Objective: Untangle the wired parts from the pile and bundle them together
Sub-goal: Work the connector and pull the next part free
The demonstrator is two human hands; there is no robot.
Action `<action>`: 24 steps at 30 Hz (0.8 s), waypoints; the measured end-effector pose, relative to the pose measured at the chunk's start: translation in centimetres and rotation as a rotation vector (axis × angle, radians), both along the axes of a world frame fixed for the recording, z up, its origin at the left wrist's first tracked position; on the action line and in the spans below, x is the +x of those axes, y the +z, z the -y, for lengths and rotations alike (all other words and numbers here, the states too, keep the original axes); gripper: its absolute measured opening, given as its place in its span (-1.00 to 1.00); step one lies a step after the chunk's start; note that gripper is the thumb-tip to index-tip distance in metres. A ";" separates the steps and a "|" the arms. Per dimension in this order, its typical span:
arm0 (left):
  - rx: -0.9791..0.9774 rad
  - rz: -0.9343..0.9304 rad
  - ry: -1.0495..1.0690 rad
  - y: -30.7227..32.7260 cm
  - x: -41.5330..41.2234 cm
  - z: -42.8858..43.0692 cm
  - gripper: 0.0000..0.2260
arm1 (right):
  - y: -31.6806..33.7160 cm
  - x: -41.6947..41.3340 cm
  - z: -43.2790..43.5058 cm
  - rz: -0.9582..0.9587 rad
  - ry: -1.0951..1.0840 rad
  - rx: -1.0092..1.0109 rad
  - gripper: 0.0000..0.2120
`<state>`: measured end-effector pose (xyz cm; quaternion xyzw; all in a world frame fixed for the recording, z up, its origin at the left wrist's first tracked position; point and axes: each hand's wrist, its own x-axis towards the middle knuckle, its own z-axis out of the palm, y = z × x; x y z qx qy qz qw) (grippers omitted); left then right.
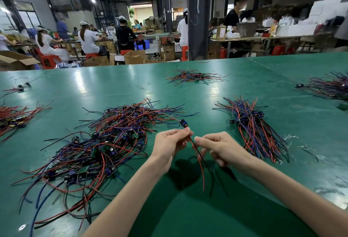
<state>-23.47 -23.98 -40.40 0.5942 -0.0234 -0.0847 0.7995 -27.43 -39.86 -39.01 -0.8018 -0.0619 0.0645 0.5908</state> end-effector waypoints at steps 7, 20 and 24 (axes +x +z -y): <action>0.081 0.035 -0.050 -1.1 -0.2 0.8 -0.85 | -1.3 0.6 -0.7 -0.074 -0.089 0.259 -0.91; 0.133 0.114 0.195 -1.1 1.2 -0.8 -0.90 | -1.5 0.4 -1.0 -0.206 0.008 0.238 -0.88; 0.147 0.107 0.256 -0.9 1.8 -1.7 -0.89 | -1.3 0.2 -0.7 -0.223 0.058 0.175 -0.89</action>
